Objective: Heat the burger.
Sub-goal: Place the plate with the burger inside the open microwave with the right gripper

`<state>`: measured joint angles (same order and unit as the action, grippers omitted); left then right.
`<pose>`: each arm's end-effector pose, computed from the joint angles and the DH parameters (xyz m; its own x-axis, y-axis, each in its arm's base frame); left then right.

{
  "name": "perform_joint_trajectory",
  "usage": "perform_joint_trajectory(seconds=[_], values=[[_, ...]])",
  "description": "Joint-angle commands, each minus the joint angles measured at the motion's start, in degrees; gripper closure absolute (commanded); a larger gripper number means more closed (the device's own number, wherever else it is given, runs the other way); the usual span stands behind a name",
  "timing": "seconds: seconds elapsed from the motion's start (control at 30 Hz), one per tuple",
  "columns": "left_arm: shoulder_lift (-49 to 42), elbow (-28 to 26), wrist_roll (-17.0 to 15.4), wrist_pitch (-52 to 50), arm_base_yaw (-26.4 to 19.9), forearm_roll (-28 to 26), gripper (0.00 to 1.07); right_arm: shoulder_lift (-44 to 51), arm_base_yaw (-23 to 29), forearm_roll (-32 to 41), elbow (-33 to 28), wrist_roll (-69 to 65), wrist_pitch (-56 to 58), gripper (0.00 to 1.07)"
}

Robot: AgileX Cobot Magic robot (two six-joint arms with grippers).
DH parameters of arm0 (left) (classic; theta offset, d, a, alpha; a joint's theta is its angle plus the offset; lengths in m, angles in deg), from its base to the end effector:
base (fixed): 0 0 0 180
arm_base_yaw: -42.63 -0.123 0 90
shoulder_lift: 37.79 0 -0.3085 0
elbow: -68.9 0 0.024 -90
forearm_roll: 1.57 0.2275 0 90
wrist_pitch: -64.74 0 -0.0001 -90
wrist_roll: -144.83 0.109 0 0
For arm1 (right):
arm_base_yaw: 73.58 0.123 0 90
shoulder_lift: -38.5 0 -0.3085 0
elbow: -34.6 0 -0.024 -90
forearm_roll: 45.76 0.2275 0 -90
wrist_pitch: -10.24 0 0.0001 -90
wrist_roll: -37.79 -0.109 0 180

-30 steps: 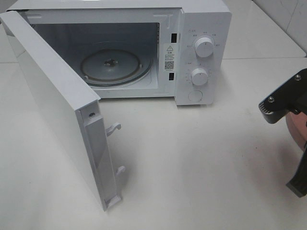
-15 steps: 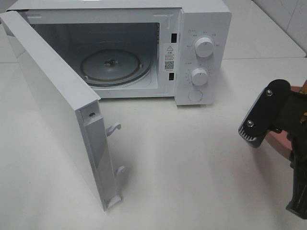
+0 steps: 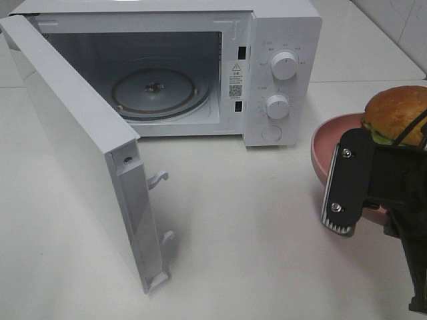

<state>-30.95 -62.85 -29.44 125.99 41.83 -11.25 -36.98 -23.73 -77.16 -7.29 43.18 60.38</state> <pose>-0.0364 -0.0166 0.2623 -0.4360 0.0119 -0.8999 0.1266 0.9908 -0.0483 0.1396 0.0979 0.2428 -0.2691 -0.9590 -0.0889 -0.8358 0.2784 -0.4731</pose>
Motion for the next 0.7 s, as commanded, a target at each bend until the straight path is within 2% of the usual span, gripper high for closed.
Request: perform_joint_trajectory(seconds=[0.03, 0.7], values=[[-0.2, 0.1, -0.3, 0.1, 0.3, -0.3, 0.09, 0.6, 0.1, -3.2, -0.1, 3.5, -1.7, 1.07], [-0.2, 0.1, -0.3, 0.1, 0.3, -0.3, 0.09, 0.5, 0.1, -2.9, -0.1, 23.2, -12.8, 1.05]])
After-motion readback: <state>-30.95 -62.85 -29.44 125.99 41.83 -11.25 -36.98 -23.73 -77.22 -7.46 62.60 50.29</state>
